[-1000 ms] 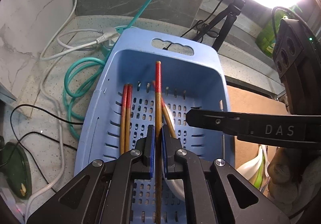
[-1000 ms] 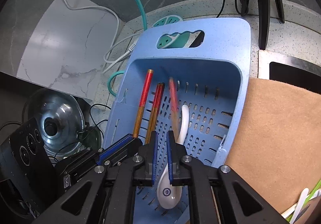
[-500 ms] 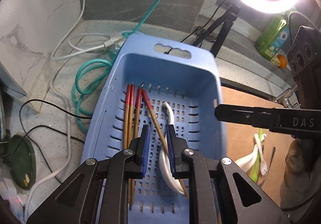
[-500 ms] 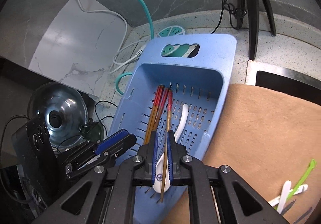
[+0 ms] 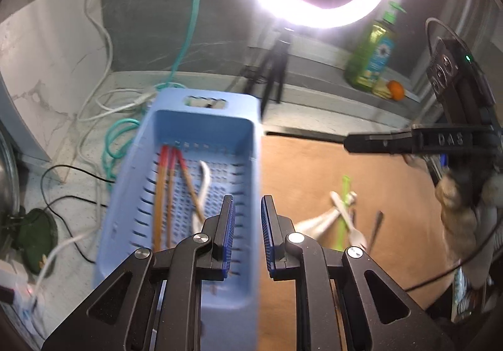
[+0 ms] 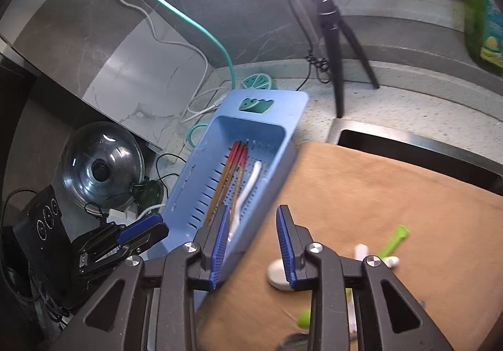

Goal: Organize utensils
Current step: 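Move the left tool over the pile and close on the metal fork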

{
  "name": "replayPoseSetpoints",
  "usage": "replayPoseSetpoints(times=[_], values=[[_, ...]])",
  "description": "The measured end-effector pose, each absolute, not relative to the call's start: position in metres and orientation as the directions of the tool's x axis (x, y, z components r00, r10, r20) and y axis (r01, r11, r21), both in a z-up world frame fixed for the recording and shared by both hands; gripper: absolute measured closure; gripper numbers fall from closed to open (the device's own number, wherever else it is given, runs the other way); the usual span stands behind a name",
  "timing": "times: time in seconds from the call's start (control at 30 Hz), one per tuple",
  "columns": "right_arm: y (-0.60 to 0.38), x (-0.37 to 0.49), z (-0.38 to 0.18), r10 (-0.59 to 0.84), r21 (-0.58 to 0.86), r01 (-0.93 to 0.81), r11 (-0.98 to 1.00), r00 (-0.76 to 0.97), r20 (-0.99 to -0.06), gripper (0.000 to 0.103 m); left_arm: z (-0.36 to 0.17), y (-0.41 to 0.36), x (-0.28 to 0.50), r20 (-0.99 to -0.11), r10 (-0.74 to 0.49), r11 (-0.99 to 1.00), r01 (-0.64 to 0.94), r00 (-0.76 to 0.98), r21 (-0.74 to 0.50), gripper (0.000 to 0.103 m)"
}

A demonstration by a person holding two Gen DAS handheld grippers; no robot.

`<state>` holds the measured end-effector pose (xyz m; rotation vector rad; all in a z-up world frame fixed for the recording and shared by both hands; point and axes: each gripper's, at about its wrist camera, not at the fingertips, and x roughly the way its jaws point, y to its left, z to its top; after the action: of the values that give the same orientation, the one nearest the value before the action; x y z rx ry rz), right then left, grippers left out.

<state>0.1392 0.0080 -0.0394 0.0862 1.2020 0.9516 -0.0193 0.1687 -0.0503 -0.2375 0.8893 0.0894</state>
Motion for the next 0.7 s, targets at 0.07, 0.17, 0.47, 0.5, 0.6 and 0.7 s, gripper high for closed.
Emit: replayPoseSetpoints(times=[0.07,0.17,0.47,0.5,0.6,0.7], values=[[-0.010,0.138,-0.039,0.652,0.508,-0.578,0.639,0.056,-0.756,0.075,-0.052,0.154,-0.025,-0.774,-0.043,0.974,-0.147,0.632,-0.174,0.085],[-0.038,0.134,-0.043,0.636,0.494,-0.571,0.656,0.066,-0.769,0.075,-0.060,0.130,-0.033,-0.775,-0.090,0.977,-0.095,0.625,-0.190,0.078],[-0.101,0.116,-0.091,0.599,0.512,-0.487,0.708,0.030,-0.800,0.075,-0.101,0.056,-0.043,-0.829,-0.168,0.984,0.042,0.534,-0.173,0.078],[-0.106,0.115,-0.098,0.597,0.519,-0.471,0.714,0.021,-0.802,0.075,-0.105,0.048,-0.042,-0.836,-0.176,0.984,0.064,0.520,-0.167,0.078],[-0.118,0.113,-0.121,0.591,0.543,-0.405,0.735,-0.008,-0.806,0.075,-0.114,0.028,-0.040,-0.851,-0.176,0.984,0.119,0.494,-0.135,0.078],[-0.126,0.110,-0.139,0.590,0.561,-0.353,0.749,-0.029,-0.807,0.075,-0.124,0.013,-0.035,-0.865,-0.185,0.979,0.163,0.467,-0.121,0.074]])
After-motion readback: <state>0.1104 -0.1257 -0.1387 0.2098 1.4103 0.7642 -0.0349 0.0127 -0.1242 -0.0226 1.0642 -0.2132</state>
